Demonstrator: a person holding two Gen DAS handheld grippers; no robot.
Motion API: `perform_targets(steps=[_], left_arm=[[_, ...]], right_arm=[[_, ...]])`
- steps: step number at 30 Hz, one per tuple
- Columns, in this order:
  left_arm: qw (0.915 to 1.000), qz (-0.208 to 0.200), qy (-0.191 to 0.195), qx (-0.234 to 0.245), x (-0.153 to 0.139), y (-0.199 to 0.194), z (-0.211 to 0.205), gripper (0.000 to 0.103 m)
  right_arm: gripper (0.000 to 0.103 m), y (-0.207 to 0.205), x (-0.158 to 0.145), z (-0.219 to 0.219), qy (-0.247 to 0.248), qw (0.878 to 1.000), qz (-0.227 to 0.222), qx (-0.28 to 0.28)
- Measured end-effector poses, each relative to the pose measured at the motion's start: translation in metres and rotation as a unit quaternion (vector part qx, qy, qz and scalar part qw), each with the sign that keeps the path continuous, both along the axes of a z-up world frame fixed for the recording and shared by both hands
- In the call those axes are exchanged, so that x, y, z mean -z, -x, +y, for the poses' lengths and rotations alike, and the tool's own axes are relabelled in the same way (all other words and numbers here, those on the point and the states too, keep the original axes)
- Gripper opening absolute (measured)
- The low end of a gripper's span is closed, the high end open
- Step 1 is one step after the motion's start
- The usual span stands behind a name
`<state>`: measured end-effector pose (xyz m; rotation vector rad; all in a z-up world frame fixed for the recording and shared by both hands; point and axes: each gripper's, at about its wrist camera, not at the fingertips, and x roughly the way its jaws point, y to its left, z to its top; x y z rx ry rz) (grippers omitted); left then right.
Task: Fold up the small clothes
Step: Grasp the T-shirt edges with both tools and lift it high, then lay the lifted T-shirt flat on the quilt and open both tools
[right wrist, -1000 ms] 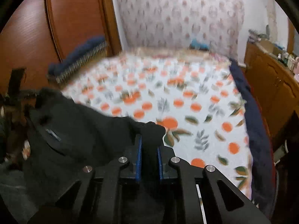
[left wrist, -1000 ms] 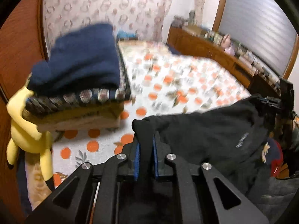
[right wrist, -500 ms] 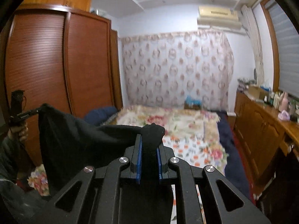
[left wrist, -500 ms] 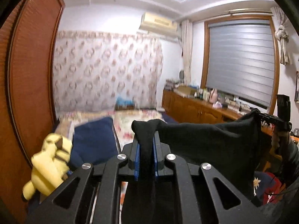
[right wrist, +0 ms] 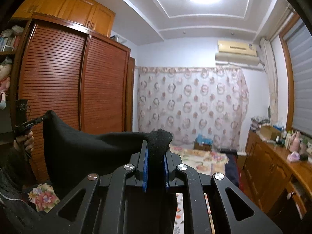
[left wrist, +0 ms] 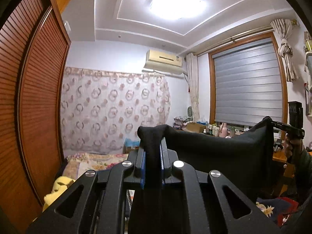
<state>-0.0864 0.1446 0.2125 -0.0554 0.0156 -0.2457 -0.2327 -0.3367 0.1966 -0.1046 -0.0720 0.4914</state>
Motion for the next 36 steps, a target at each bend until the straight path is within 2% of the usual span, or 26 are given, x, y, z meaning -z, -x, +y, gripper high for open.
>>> perform_targets(steps=[3, 5, 9, 12, 13, 15, 17, 19, 21, 22, 23, 25, 27, 28, 32, 34, 36], left_arm=[[1.0000, -0.004, -0.005, -0.008, -0.010, -0.017, 0.000, 0.012], [0.9999, 0.008, 0.000, -0.014, -0.012, -0.039, -0.002, 0.012], [0.9982, 0.035, -0.027, -0.041, 0.001, -0.094, -0.020, 0.012], [0.9951, 0.075, -0.039, -0.051, 0.021, -0.151, -0.022, 0.013], [0.9927, 0.094, -0.044, -0.062, 0.036, -0.181, -0.019, 0.014], [0.9867, 0.136, -0.045, -0.077, 0.058, -0.216, -0.014, 0.018], [0.9761, 0.196, -0.052, -0.077, 0.090, -0.255, -0.013, 0.023], [0.9682, 0.233, -0.053, -0.074, 0.118, -0.275, -0.010, 0.035], [0.9651, 0.249, -0.047, -0.067, 0.137, -0.275, -0.010, 0.048], [0.9635, 0.256, -0.047, -0.062, 0.144, -0.273, -0.010, 0.053], [0.9606, 0.268, -0.050, -0.052, 0.154, -0.271, -0.011, 0.057], [0.9571, 0.281, -0.056, -0.044, 0.164, -0.264, -0.015, 0.077], [0.9547, 0.288, -0.067, -0.033, 0.172, -0.254, -0.021, 0.079], [0.9541, 0.290, -0.070, -0.028, 0.173, -0.250, -0.024, 0.079], [0.9549, 0.288, -0.071, -0.018, 0.180, -0.228, -0.035, 0.079], [0.9542, 0.291, -0.068, -0.011, 0.185, -0.222, -0.040, 0.079], [0.9533, 0.295, -0.065, -0.002, 0.193, -0.216, -0.044, 0.079]], right_arm=[[0.013, -0.010, -0.003, 0.001, -0.008, 1.000, -0.012, 0.003], [0.013, -0.025, 0.006, 0.008, -0.004, 1.000, -0.013, 0.012], [0.013, -0.081, 0.014, 0.034, 0.014, 0.999, 0.019, 0.038], [0.013, -0.149, 0.025, 0.050, 0.027, 0.995, 0.066, 0.069], [0.013, -0.176, 0.034, 0.054, 0.033, 0.993, 0.085, 0.080], [0.013, -0.229, 0.056, 0.062, 0.037, 0.986, 0.131, 0.097], [0.016, -0.281, 0.086, 0.075, 0.056, 0.972, 0.182, 0.135], [0.035, -0.321, 0.119, 0.091, 0.095, 0.956, 0.223, 0.166], [0.044, -0.348, 0.151, 0.099, 0.117, 0.942, 0.248, 0.194], [0.049, -0.355, 0.162, 0.099, 0.114, 0.939, 0.260, 0.192], [0.050, -0.359, 0.173, 0.099, 0.107, 0.938, 0.272, 0.188], [0.057, -0.365, 0.186, 0.097, 0.092, 0.938, 0.282, 0.181], [0.062, -0.359, 0.201, 0.096, 0.086, 0.938, 0.290, 0.172], [0.063, -0.366, 0.198, 0.092, 0.082, 0.938, 0.292, 0.169], [0.063, -0.356, 0.207, 0.074, 0.064, 0.940, 0.300, 0.147], [0.063, -0.353, 0.200, 0.058, 0.055, 0.942, 0.301, 0.141], [0.063, -0.340, 0.210, 0.048, 0.034, 0.941, 0.312, 0.130]])
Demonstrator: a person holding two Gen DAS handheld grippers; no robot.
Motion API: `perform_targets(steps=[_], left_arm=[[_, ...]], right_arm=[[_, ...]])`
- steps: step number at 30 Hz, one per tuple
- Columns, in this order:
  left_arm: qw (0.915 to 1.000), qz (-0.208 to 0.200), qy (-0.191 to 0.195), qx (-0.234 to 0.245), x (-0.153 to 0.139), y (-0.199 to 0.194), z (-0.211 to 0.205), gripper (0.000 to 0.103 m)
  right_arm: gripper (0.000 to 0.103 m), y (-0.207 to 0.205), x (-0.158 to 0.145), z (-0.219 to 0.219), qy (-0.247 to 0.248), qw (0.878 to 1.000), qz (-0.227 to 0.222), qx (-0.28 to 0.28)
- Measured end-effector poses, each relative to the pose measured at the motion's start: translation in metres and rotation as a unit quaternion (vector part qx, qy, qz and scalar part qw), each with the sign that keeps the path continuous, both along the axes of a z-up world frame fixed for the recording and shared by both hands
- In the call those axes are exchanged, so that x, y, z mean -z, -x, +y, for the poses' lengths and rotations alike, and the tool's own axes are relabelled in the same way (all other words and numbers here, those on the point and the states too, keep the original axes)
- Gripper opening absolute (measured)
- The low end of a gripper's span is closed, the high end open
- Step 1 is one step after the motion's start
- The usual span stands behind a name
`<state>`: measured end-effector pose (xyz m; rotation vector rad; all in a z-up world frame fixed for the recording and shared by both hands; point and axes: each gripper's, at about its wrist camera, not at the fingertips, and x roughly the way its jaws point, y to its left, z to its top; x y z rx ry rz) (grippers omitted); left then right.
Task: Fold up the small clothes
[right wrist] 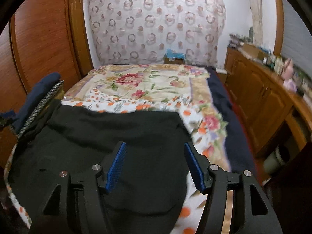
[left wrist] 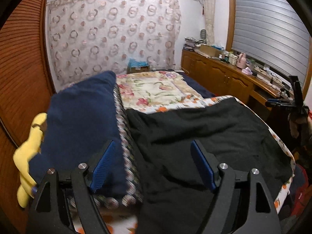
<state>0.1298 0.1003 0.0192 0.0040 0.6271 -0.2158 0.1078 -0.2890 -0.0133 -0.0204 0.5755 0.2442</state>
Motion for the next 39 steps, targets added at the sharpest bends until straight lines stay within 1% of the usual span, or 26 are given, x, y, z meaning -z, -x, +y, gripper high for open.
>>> perform_targets(steps=[1, 2, 3, 6, 9, 13, 16, 17, 19, 21, 25, 28, 30, 34, 36, 39], left_arm=[[1.0000, 0.003, 0.004, 0.002, 0.005, 0.002, -0.004, 0.079], [1.0000, 0.006, 0.006, 0.004, 0.010, 0.004, -0.007, 0.079], [0.9999, 0.010, 0.010, 0.007, 0.016, 0.007, -0.011, 0.079], [0.9994, 0.029, 0.006, 0.019, 0.035, 0.015, -0.025, 0.079], [0.9988, 0.039, -0.008, 0.027, 0.051, 0.022, -0.037, 0.079], [0.9974, 0.066, 0.000, 0.028, 0.070, 0.027, -0.040, 0.079], [0.9958, 0.089, 0.002, 0.022, 0.080, 0.030, -0.039, 0.079], [0.9953, 0.094, 0.006, 0.021, 0.081, 0.031, -0.037, 0.079], [0.9956, 0.092, 0.013, 0.012, 0.079, 0.032, -0.033, 0.079], [0.9952, 0.098, 0.006, 0.008, 0.081, 0.032, -0.032, 0.079], [0.9923, 0.123, -0.008, 0.000, 0.089, 0.028, -0.033, 0.079], [0.9920, 0.125, -0.017, 0.000, 0.090, 0.028, -0.037, 0.080], [0.9917, 0.126, -0.025, 0.002, 0.090, 0.028, -0.041, 0.082], [0.9907, 0.127, -0.049, 0.000, 0.091, 0.027, -0.049, 0.083], [0.9907, 0.128, -0.046, 0.000, 0.091, 0.025, -0.048, 0.083], [0.9906, 0.128, -0.048, 0.000, 0.092, 0.025, -0.047, 0.083]], right_arm=[[0.063, 0.009, -0.003, -0.008, -0.009, 1.000, 0.007, -0.001], [0.063, 0.013, 0.006, -0.009, -0.014, 1.000, 0.015, 0.000], [0.063, 0.024, 0.006, -0.009, -0.019, 1.000, 0.019, 0.002], [0.063, 0.029, 0.024, -0.012, -0.031, 0.999, 0.039, -0.006], [0.063, 0.031, 0.031, -0.012, -0.025, 0.999, 0.048, -0.008], [0.063, 0.033, 0.033, -0.019, -0.011, 0.999, 0.050, -0.001], [0.063, 0.034, 0.027, -0.024, -0.009, 0.999, 0.046, 0.002], [0.063, 0.034, 0.027, -0.026, -0.007, 0.999, 0.047, 0.005], [0.063, 0.029, 0.027, -0.029, -0.009, 0.999, 0.051, 0.006], [0.063, 0.028, 0.025, -0.032, -0.013, 0.999, 0.050, 0.008], [0.063, 0.025, 0.028, -0.036, -0.018, 0.998, 0.057, 0.023], [0.063, 0.027, 0.030, -0.030, -0.018, 0.998, 0.062, 0.025], [0.063, 0.020, 0.027, -0.028, -0.018, 0.998, 0.064, 0.023], [0.063, 0.007, 0.023, -0.023, -0.008, 0.997, 0.069, 0.030], [0.063, 0.000, 0.024, -0.017, 0.006, 0.997, 0.067, 0.044], [0.062, -0.006, 0.027, -0.010, 0.017, 0.997, 0.066, 0.048]])
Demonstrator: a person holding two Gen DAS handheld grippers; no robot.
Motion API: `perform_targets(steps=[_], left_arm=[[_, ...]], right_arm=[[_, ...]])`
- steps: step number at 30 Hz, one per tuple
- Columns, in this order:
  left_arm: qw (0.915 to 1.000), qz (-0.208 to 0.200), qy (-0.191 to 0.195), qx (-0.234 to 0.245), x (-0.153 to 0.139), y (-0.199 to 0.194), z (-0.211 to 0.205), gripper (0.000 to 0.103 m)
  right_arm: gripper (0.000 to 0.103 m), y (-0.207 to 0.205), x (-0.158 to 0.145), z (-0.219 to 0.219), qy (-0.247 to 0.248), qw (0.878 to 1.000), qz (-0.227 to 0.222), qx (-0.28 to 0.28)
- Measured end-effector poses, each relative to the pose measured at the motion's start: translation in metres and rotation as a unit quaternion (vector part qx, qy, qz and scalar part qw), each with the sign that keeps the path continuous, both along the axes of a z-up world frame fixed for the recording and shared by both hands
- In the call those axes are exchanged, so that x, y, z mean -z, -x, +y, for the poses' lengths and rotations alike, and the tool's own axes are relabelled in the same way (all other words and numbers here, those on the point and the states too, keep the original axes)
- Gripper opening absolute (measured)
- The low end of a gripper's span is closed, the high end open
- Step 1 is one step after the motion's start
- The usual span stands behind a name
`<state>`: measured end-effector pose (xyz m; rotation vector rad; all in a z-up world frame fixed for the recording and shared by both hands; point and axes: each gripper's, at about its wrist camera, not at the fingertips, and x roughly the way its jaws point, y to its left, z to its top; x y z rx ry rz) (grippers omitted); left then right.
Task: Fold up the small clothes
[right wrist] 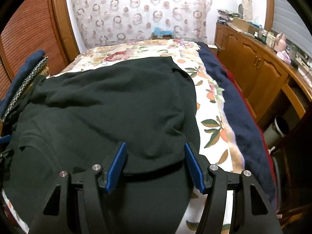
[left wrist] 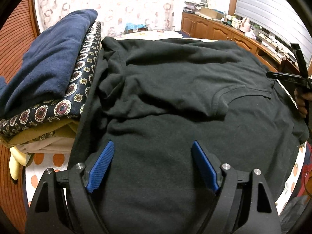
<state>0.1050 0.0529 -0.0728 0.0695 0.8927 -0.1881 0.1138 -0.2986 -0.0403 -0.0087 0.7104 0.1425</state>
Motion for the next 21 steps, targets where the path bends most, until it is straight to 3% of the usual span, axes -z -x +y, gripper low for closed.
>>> perform_targets(steps=[13, 18, 21], left_arm=[[1.0000, -0.006, -0.001, 0.002, -0.003, -0.004, -0.001, 0.087], [0.9982, -0.043, 0.034, -0.026, -0.021, -0.006, 0.016, 0.087], [0.9971, -0.043, 0.054, -0.032, -0.025, -0.013, 0.024, 0.084]], right_arm=[[0.062, 0.003, 0.004, 0.014, 0.032, 0.999, -0.005, 0.007], [0.062, 0.004, 0.004, 0.015, 0.034, 0.999, -0.006, 0.007], [0.062, 0.005, 0.002, 0.014, 0.035, 0.999, -0.006, 0.007]])
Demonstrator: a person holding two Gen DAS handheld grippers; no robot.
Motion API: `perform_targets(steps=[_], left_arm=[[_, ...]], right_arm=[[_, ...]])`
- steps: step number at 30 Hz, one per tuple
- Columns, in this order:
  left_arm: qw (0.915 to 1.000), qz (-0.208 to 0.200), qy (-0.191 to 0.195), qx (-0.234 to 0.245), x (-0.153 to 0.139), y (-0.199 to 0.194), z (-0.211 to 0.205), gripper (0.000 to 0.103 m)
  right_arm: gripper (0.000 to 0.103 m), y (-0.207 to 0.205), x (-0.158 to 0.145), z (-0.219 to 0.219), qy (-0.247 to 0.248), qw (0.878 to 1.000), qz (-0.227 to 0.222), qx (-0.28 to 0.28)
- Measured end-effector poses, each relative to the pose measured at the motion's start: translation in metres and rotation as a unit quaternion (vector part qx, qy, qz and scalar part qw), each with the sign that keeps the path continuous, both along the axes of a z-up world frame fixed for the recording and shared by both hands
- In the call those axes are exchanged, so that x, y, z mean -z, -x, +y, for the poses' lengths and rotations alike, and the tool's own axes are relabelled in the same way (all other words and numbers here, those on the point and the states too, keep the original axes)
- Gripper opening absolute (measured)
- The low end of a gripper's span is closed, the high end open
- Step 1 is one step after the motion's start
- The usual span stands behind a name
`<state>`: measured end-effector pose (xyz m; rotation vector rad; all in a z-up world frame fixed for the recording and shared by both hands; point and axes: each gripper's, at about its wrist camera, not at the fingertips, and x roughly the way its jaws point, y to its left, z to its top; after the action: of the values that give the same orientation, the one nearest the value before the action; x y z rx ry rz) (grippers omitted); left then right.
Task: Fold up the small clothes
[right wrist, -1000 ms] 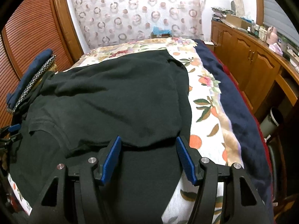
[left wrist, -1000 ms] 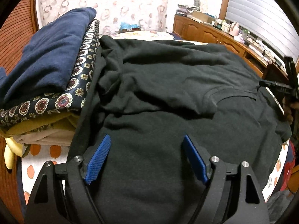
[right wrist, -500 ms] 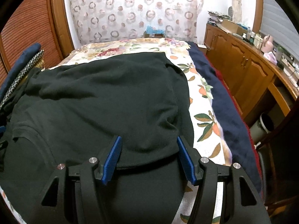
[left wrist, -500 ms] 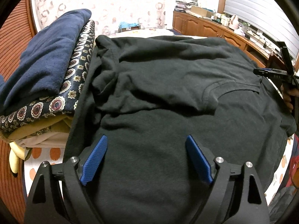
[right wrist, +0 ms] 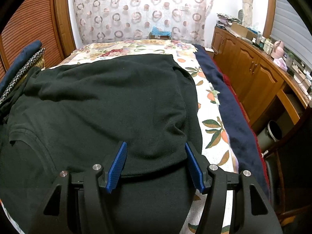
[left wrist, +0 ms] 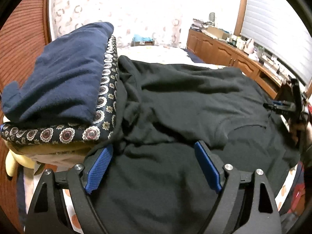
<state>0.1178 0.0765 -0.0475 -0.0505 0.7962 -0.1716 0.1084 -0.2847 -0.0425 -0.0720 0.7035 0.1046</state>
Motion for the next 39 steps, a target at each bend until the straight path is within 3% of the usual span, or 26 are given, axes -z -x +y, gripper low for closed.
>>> perform_targets(steps=[5, 7, 8, 15, 19, 24, 34, 35, 37, 39], left_arm=[[0.9998, -0.003, -0.017, -0.002, 0.000, -0.005, -0.002, 0.068], [0.9999, 0.003, -0.014, -0.002, 0.004, -0.005, -0.002, 0.045], [0.9999, 0.004, -0.013, -0.002, 0.006, -0.003, -0.002, 0.042], [0.9994, -0.017, -0.014, 0.026, -0.006, 0.014, -0.017, 0.041], [0.9968, -0.036, -0.067, 0.027, -0.018, 0.004, -0.032, 0.041], [0.9933, -0.016, -0.114, 0.012, -0.015, -0.025, -0.028, 0.036], [0.9815, 0.030, -0.188, 0.024, 0.002, -0.054, -0.029, 0.036], [0.9799, 0.030, -0.195, 0.025, 0.004, -0.054, -0.031, 0.034], [0.9717, 0.027, -0.233, 0.029, 0.008, -0.054, -0.035, 0.004], [0.9710, 0.024, -0.235, 0.039, 0.008, -0.052, -0.038, 0.004]], right_arm=[[0.062, 0.001, -0.001, 0.000, 0.002, 1.000, -0.001, 0.000], [0.062, 0.002, -0.001, 0.000, 0.002, 1.000, 0.000, -0.001], [0.062, 0.002, -0.001, 0.000, 0.002, 1.000, 0.000, 0.000], [0.062, 0.002, -0.001, -0.001, 0.003, 1.000, 0.000, -0.001], [0.062, 0.002, -0.001, -0.001, 0.003, 1.000, 0.000, -0.002], [0.062, 0.002, -0.001, -0.001, 0.002, 1.000, 0.000, -0.002], [0.062, 0.002, -0.002, -0.001, 0.001, 1.000, 0.000, -0.003], [0.062, 0.002, -0.001, -0.001, 0.001, 1.000, 0.000, -0.003], [0.062, 0.002, -0.001, -0.001, 0.001, 1.000, 0.001, -0.003], [0.060, 0.002, -0.002, -0.001, 0.002, 1.000, 0.000, -0.003]])
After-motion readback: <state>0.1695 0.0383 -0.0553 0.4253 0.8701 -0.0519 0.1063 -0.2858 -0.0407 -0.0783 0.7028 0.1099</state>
